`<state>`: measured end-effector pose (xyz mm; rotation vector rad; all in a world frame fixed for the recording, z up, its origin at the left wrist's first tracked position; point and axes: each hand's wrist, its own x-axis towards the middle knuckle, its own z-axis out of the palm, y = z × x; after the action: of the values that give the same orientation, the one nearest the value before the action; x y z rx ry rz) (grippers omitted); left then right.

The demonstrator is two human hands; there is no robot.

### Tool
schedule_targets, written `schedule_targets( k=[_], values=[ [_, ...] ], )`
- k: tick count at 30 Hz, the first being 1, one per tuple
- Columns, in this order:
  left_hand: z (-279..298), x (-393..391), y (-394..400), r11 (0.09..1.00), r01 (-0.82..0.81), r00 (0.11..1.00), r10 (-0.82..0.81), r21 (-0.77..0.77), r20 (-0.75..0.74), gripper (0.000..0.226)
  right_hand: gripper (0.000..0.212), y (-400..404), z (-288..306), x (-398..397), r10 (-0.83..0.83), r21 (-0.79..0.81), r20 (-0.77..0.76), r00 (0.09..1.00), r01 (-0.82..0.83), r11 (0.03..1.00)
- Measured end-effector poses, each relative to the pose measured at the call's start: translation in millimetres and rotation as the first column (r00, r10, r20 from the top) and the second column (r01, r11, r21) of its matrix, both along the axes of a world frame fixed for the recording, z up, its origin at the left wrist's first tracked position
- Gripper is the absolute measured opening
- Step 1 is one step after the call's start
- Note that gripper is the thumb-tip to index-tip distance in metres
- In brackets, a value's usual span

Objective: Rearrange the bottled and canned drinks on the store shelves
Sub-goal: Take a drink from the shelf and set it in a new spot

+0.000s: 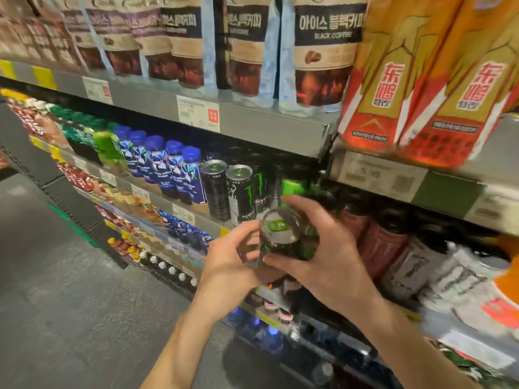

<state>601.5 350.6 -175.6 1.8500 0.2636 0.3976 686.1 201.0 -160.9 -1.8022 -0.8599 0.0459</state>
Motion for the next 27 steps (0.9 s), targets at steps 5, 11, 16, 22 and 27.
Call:
schedule_targets(
  k=[5, 11, 16, 22, 27],
  values=[
    [-6, 15, 40, 0.996, 0.046, 0.999, -0.046, 0.071, -0.006, 0.056, 0.063, 35, 1, 3, -0.149, 0.011, 0.121, 0.981, 0.149, 0.989],
    [-15, 39, 74, 0.979, 0.026, 0.994, -0.046, 0.2, 0.095, 0.06, 0.059, 64, 1, 7, -0.352, 0.006, 0.047, 0.935, 0.352, 0.936],
    [-22, 52, 103, 0.91, 0.005, 0.991, -0.061, 0.414, 0.122, 0.073, 0.061, 85, -8, 16, -0.464, -0.01, 0.034, 0.885, 0.465, 0.885],
    [-19, 63, 122, 0.779, -0.139, 0.966, -0.028, 0.611, 0.256, 0.071, 0.06, 110, -20, 24, -0.579, -0.026, 0.165, 0.798, 0.591, 0.806],
    [-20, 78, 136, 0.62, -0.114, 0.97, -0.098, 0.776, 0.221, 0.074, 0.056, 126, -27, 29, -0.648, -0.1, 0.172, 0.742, 0.668, 0.737]
  ],
)
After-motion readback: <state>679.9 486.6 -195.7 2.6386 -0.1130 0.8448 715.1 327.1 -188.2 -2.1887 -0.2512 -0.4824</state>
